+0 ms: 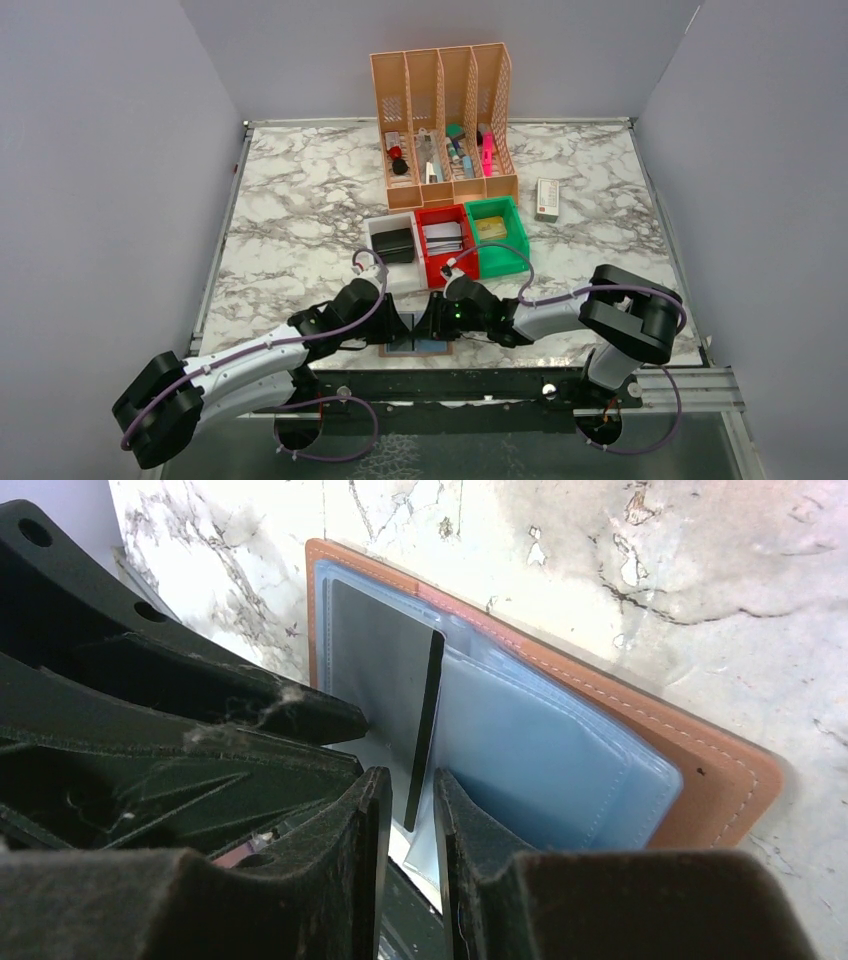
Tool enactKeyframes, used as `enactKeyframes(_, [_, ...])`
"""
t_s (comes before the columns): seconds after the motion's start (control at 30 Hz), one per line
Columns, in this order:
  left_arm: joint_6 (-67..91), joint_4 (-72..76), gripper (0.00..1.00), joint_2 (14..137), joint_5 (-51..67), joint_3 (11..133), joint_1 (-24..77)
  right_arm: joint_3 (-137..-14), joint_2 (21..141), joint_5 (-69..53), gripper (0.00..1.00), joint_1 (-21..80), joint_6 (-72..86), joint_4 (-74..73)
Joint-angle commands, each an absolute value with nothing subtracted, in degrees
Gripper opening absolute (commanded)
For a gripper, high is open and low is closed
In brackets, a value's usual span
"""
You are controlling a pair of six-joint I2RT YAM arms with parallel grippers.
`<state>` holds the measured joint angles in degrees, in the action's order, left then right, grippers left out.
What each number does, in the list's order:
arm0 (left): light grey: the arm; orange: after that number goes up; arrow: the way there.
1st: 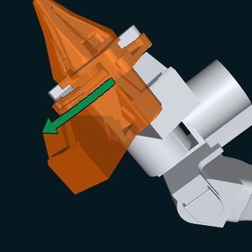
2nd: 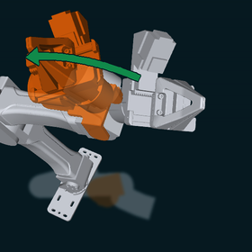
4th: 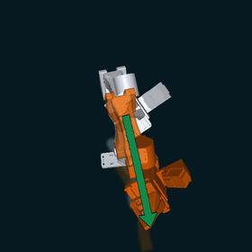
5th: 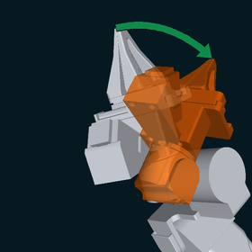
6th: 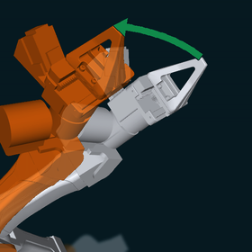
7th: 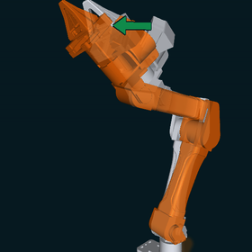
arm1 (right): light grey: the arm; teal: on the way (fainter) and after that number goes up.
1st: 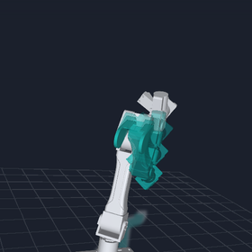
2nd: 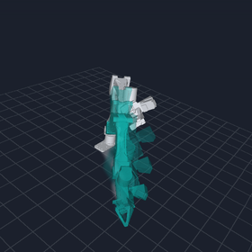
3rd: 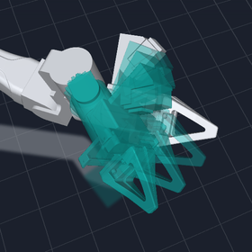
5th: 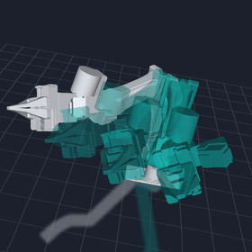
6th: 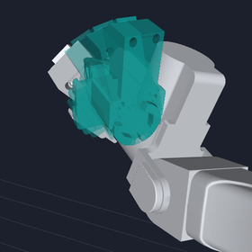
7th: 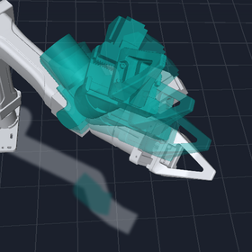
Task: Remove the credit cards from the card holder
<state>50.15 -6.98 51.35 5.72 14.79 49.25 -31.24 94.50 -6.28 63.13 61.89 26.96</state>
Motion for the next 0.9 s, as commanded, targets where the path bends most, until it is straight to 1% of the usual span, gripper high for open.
enactKeyframes(0.0, [50.16, -10.21, 0.35, 50.3, 2.71, 14.05, 49.75, -31.97, 96.65, -3.18, 0.3, 63.39, 61.43, 23.9])
enactKeyframes(0.1, [50.44, -13.9, 0.44, 48.6, -1.17, 15.96, 49.74, -31.66, 95.05, -0.89, 0.3, 63.43, 61.31, 21.44])
enactKeyframes(0.2, [50.32, -15.52, 0.46, 47.91, -4.63, 17.52, 49.82, -31.14, 94.0, 0.13, 0.31, 63.41, 61.05, 20.55])
enactKeyframes(0.33, [50.09, -15.44, 0.49, 50.45, -5.12, 18.61, 49.74, -31.55, 94.38, -0.2, 0.31, 63.46, 60.65, 19.95])
enactKeyframes(0.57, [49.32, -15.53, 0.49, 54.03, -5.02, 18.72, 49.91, -31.02, 94.29, -0.6, 0.31, 63.46, 60.82, 20.67])
enactKeyframes(0.87, [49.68, -17.31, 0.5, 51.71, -6.11, 19.48, 49.97, -31.35, 94.72, -0.51, 0.32, 63.45, 60.47, 20.43])
